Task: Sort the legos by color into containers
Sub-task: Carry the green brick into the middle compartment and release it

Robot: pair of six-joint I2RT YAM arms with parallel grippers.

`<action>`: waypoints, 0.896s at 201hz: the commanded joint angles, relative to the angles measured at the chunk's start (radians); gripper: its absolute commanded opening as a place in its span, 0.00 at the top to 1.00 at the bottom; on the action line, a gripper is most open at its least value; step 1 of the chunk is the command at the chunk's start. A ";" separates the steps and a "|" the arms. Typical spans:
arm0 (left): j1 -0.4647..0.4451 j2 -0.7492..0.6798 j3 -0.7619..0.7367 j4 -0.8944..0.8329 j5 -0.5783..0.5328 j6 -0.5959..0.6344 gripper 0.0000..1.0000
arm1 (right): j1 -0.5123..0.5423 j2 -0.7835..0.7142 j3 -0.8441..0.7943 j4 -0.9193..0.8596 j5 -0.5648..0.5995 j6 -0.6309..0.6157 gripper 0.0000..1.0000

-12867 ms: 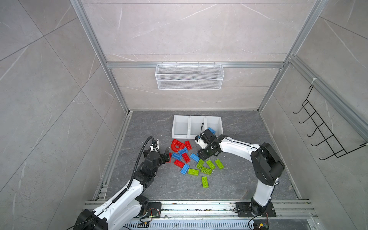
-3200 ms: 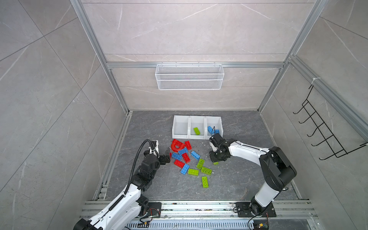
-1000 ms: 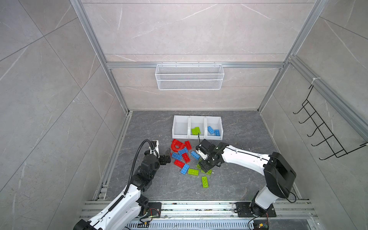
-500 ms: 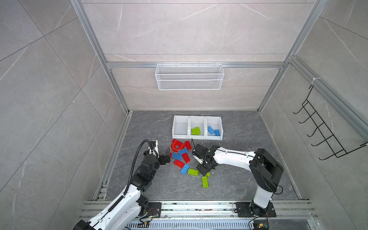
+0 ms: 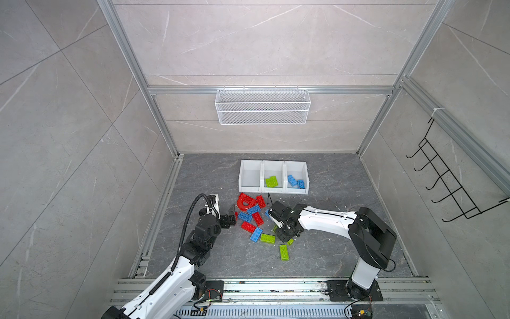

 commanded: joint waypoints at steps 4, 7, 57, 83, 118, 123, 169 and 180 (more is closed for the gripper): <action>0.005 -0.004 0.007 0.016 -0.010 0.010 0.00 | -0.015 -0.067 -0.018 0.000 0.050 0.023 0.76; 0.005 -0.004 0.007 0.015 -0.011 0.010 0.00 | -0.019 -0.074 -0.017 -0.001 0.051 0.023 0.77; 0.005 -0.010 0.001 0.019 -0.011 0.008 0.00 | -0.109 -0.140 0.078 -0.012 -0.018 -0.010 0.84; 0.005 -0.009 0.005 0.017 -0.008 0.009 0.00 | -0.184 -0.108 0.187 0.020 -0.110 -0.015 0.84; 0.005 -0.017 -0.001 0.021 -0.008 0.008 0.00 | -0.271 -0.016 0.346 0.108 -0.148 -0.007 0.86; 0.005 -0.018 -0.001 0.022 -0.008 0.009 0.00 | -0.284 0.004 0.366 0.124 -0.152 -0.008 0.86; 0.004 -0.012 -0.004 0.027 -0.015 0.013 0.00 | -0.367 0.169 0.489 0.323 -0.252 0.056 0.86; 0.005 -0.015 -0.004 0.025 -0.017 0.016 0.00 | -0.376 0.207 0.519 0.356 -0.251 0.063 0.86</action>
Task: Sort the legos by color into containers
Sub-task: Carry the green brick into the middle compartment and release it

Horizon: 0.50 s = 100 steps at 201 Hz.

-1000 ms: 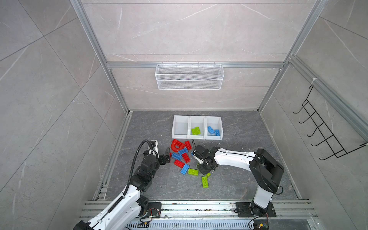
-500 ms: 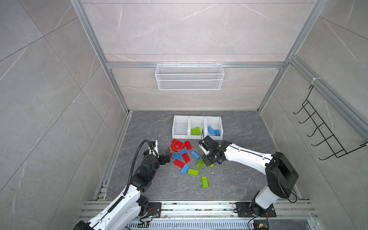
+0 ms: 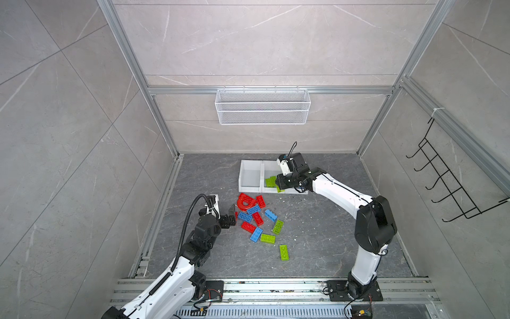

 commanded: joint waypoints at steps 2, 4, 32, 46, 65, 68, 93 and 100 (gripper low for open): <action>0.005 -0.012 -0.003 0.025 -0.017 0.016 0.00 | -0.019 0.084 0.070 0.119 -0.055 0.041 0.86; 0.005 -0.012 -0.002 0.025 -0.017 0.015 0.00 | -0.019 0.092 0.077 0.121 -0.054 0.041 0.86; 0.005 -0.027 -0.007 0.025 -0.018 0.014 0.00 | -0.022 0.174 0.178 0.119 0.020 0.053 0.86; 0.005 -0.032 -0.008 0.025 -0.019 0.014 0.00 | -0.026 0.214 0.239 0.076 0.085 0.088 0.87; 0.005 -0.037 -0.010 0.023 -0.025 0.017 0.00 | -0.031 0.248 0.272 0.061 0.131 0.105 0.85; 0.005 -0.037 -0.012 0.023 -0.027 0.017 0.00 | -0.030 0.248 0.272 0.062 0.138 0.105 0.85; 0.005 -0.042 -0.014 0.024 -0.031 0.018 0.00 | -0.040 0.263 0.279 0.061 0.146 0.128 0.80; 0.005 -0.042 -0.015 0.025 -0.029 0.019 0.00 | -0.044 0.262 0.280 0.061 0.137 0.131 0.76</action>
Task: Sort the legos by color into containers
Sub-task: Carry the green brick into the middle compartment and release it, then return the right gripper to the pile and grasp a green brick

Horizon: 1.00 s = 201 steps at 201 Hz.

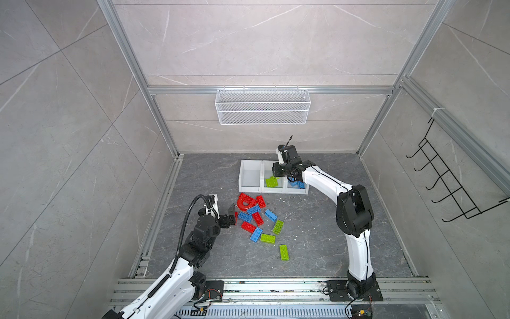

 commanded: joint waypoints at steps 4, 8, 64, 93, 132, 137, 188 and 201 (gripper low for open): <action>0.005 -0.013 -0.012 0.025 -0.028 0.018 0.00 | -0.012 0.030 0.031 -0.010 0.030 0.042 0.75; 0.005 -0.012 -0.011 0.026 -0.027 0.017 0.00 | -0.014 0.028 0.031 -0.012 0.032 0.040 0.73; 0.005 -0.009 -0.004 0.023 -0.032 0.015 0.00 | -0.013 -0.028 0.034 -0.047 0.049 0.000 0.40; 0.005 -0.020 -0.010 0.021 -0.032 0.015 0.00 | 0.002 -0.179 -0.094 -0.052 0.015 -0.015 0.38; 0.005 -0.029 -0.009 0.019 -0.023 0.010 0.00 | 0.108 -0.509 -0.480 -0.040 0.048 0.001 0.33; 0.005 -0.029 -0.010 0.020 -0.022 0.008 0.00 | 0.131 -0.545 -0.529 -0.050 0.060 0.010 0.33; 0.006 -0.033 -0.005 0.015 -0.020 0.011 0.00 | 0.444 -0.766 -0.913 -0.070 0.254 0.318 0.32; 0.006 -0.038 -0.015 0.021 -0.019 0.008 0.00 | 0.525 -0.776 -0.961 -0.014 0.309 0.374 0.34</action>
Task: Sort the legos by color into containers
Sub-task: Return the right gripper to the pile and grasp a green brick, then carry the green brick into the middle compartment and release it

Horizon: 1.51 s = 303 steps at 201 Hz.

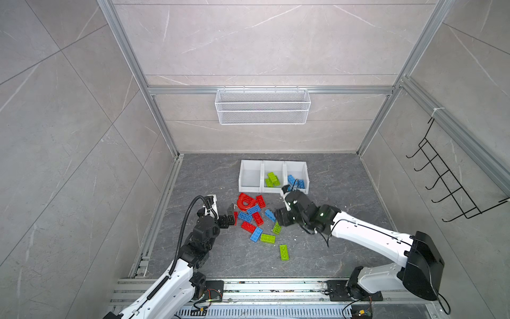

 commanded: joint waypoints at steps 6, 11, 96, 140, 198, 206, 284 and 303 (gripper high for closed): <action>0.006 -0.020 -0.015 0.032 0.003 0.008 0.00 | 0.151 -0.021 -0.112 0.046 0.178 0.200 0.34; 0.006 -0.021 -0.021 0.041 0.004 0.007 0.00 | 0.178 -0.017 -0.114 0.047 0.188 0.201 0.34; 0.006 -0.032 -0.022 0.039 0.018 0.017 0.00 | 0.285 0.057 -0.150 -0.018 0.234 0.317 0.33; 0.006 -0.038 -0.024 0.039 0.017 0.014 0.00 | 0.288 0.120 -0.166 -0.015 0.214 0.337 0.33; 0.006 -0.043 -0.024 0.036 0.017 0.017 0.00 | 0.299 0.195 -0.189 0.054 0.172 0.342 0.36; 0.006 -0.043 -0.024 0.036 0.016 0.017 0.00 | 0.299 0.199 -0.199 0.061 0.173 0.348 0.36; 0.006 -0.040 -0.026 0.038 0.014 0.017 0.00 | 0.299 0.206 -0.243 0.080 0.181 0.363 0.62; 0.007 -0.040 -0.026 0.038 0.013 0.016 0.00 | 0.299 0.181 -0.240 0.069 0.193 0.353 0.67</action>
